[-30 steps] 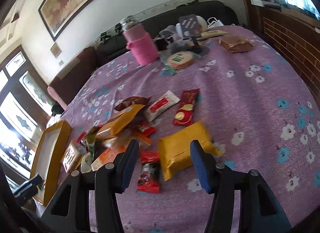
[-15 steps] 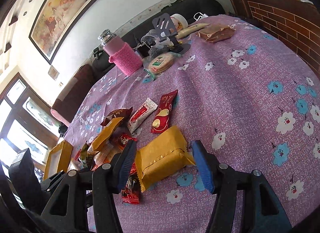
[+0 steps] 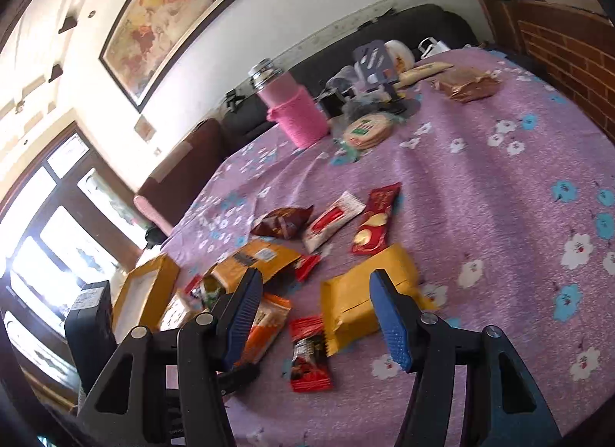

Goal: Organize snacks
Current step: 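Grasp orange cracker pack with left gripper while right gripper grasps red candy, then move both held snacks over the tray and release them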

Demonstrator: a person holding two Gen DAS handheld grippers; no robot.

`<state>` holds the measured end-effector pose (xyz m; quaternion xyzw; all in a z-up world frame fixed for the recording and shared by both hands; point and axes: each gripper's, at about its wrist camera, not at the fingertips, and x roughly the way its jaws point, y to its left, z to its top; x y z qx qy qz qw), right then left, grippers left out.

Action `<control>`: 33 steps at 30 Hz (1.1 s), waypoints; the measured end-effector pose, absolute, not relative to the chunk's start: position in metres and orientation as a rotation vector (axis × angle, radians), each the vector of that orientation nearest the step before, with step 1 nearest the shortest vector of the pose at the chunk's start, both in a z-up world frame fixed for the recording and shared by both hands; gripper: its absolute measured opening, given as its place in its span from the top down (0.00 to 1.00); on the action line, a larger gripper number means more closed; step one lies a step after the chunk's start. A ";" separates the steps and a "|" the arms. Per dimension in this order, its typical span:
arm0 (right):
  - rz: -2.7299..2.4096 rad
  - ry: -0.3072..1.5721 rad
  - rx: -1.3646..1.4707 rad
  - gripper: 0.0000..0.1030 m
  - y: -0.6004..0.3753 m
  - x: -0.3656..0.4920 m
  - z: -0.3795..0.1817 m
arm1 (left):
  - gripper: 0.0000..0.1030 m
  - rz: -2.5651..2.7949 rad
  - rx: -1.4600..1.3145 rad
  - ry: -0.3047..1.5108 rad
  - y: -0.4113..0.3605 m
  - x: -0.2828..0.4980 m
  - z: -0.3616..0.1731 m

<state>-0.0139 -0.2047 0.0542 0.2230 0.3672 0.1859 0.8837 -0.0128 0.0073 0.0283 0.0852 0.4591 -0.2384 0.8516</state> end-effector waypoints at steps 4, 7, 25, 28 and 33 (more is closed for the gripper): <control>0.383 0.839 0.324 0.44 -0.174 -0.023 0.052 | 0.48 -0.488 0.105 0.963 0.032 -0.034 0.039; 0.339 0.901 0.215 0.53 -0.155 -0.026 0.041 | 0.48 -0.469 0.081 0.933 0.046 -0.048 0.046; 0.258 0.963 0.161 0.75 -0.123 -0.037 0.030 | 0.47 -0.225 -0.173 0.758 0.187 -0.106 0.088; 0.327 0.939 0.186 0.75 -0.105 -0.046 0.050 | 0.47 -0.130 -0.204 0.741 0.225 -0.114 0.089; 0.490 0.914 0.167 0.75 -0.042 -0.053 0.083 | 0.47 0.021 -0.236 0.743 0.281 -0.120 0.086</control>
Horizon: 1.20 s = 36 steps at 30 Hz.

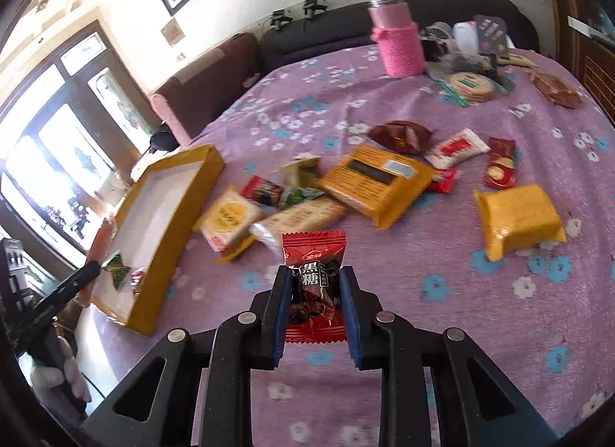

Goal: Organize snacks
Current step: 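Move both held snacks over the tray and release them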

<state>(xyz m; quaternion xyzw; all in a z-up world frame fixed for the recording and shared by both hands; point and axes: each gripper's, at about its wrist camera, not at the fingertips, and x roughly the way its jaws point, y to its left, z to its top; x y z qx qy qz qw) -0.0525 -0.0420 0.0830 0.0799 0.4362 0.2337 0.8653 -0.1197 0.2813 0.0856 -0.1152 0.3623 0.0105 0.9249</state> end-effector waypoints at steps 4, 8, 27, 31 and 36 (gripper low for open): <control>0.656 0.954 0.170 0.76 0.029 -0.051 0.092 | 0.47 0.100 -0.233 0.776 0.311 -0.109 0.077; 0.758 0.989 0.125 0.76 0.100 -0.051 0.089 | 0.47 0.148 -0.224 0.810 0.333 -0.092 0.065; 0.737 1.057 0.071 0.67 0.202 -0.020 0.043 | 0.45 0.121 -0.377 0.823 0.372 -0.077 0.059; 0.732 0.986 0.095 0.62 0.171 -0.034 0.065 | 0.45 0.106 -0.392 0.755 0.357 -0.098 0.084; 0.692 0.898 0.107 0.62 0.117 -0.057 0.092 | 0.39 0.010 -0.400 0.628 0.322 -0.134 0.132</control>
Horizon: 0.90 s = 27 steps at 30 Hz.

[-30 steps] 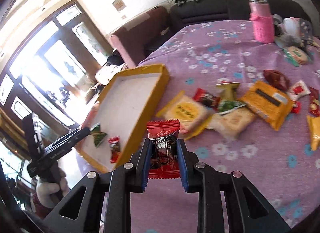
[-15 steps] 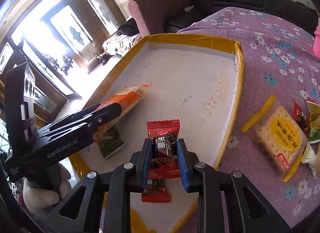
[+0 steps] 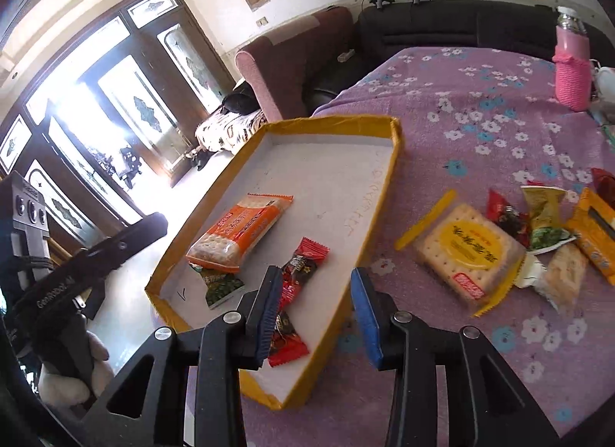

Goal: Organize snacks
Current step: 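Move both held snacks over the tray and release them, then move both grippers back toward the snack pile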

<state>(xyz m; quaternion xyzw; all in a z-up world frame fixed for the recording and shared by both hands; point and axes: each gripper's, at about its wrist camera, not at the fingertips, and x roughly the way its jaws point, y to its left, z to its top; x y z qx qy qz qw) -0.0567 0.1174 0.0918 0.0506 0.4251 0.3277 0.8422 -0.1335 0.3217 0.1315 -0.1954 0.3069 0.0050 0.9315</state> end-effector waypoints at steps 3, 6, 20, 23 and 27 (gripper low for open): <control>0.654 0.850 0.141 0.62 0.072 -0.070 0.112 | 0.39 -0.077 -0.403 0.563 0.298 -0.155 0.165; 0.577 0.786 0.210 0.62 0.009 -0.077 0.143 | 0.37 -0.151 -0.401 0.490 0.280 -0.177 0.205; 0.223 0.446 0.269 0.43 -0.200 -0.073 0.353 | 0.16 -0.206 -0.249 0.319 0.243 -0.163 0.361; 0.243 0.518 0.257 0.39 -0.191 -0.051 0.318 | 0.16 -0.251 -0.271 0.424 0.231 -0.120 0.325; 0.335 0.768 0.272 0.42 -0.139 -0.004 0.204 | 0.16 -0.298 -0.349 0.655 0.210 -0.053 0.230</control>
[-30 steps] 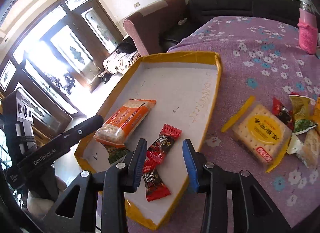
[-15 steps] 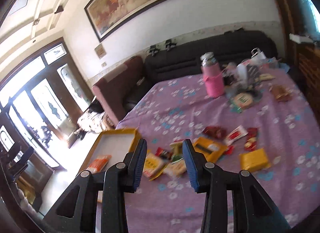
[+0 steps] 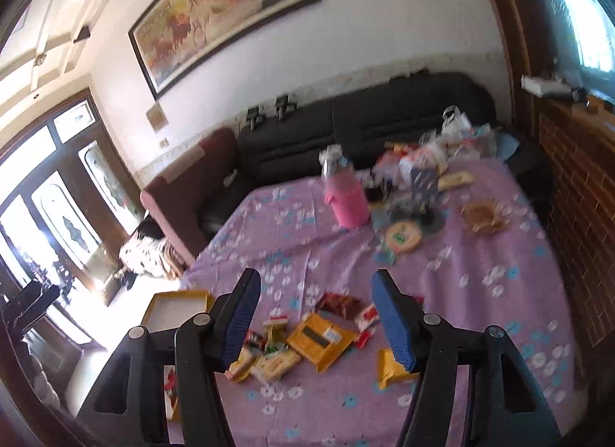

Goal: Organize snacks
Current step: 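Move both grippers back toward the snack pile, then grasp yellow round-label cracker pack with left gripper while right gripper grasps wrapped cake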

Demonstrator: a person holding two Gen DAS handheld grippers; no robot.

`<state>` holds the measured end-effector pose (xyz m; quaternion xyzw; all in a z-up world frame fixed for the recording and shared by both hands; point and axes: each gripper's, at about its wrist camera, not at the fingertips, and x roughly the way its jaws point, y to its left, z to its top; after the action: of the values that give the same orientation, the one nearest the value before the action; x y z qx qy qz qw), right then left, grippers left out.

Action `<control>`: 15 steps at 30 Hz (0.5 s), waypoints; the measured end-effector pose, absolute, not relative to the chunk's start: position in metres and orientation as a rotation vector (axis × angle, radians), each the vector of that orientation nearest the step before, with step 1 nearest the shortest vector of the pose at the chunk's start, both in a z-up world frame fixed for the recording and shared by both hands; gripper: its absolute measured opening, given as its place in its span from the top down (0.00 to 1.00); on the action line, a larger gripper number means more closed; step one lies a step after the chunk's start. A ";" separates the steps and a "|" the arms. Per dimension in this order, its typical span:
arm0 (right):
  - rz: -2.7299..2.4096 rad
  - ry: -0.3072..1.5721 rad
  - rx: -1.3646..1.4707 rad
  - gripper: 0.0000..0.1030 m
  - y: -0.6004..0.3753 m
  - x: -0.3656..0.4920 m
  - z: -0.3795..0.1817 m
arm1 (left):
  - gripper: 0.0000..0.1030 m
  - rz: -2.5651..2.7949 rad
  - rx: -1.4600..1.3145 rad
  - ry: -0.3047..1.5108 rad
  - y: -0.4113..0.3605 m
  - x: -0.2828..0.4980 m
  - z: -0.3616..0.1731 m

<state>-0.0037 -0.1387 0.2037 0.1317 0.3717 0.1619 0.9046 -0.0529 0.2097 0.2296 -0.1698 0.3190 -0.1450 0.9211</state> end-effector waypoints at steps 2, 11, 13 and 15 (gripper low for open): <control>0.395 0.902 0.290 0.49 -0.104 0.013 0.147 | 0.17 -0.301 -0.376 0.771 0.198 -0.023 0.178; 0.342 1.051 0.218 0.50 -0.004 0.048 0.041 | 0.17 -0.221 -0.323 1.017 0.188 0.058 0.060; 0.312 1.060 0.161 0.50 0.010 0.056 0.034 | 0.17 -0.238 -0.307 1.057 0.186 0.067 0.047; 0.257 1.030 0.096 0.50 0.018 0.056 0.031 | 0.17 -0.271 -0.273 1.090 0.178 0.071 0.039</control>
<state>0.0563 0.0184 0.0306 0.0457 0.4908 0.1225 0.8614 0.0714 0.1781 0.0385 -0.1290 0.5150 -0.1281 0.8377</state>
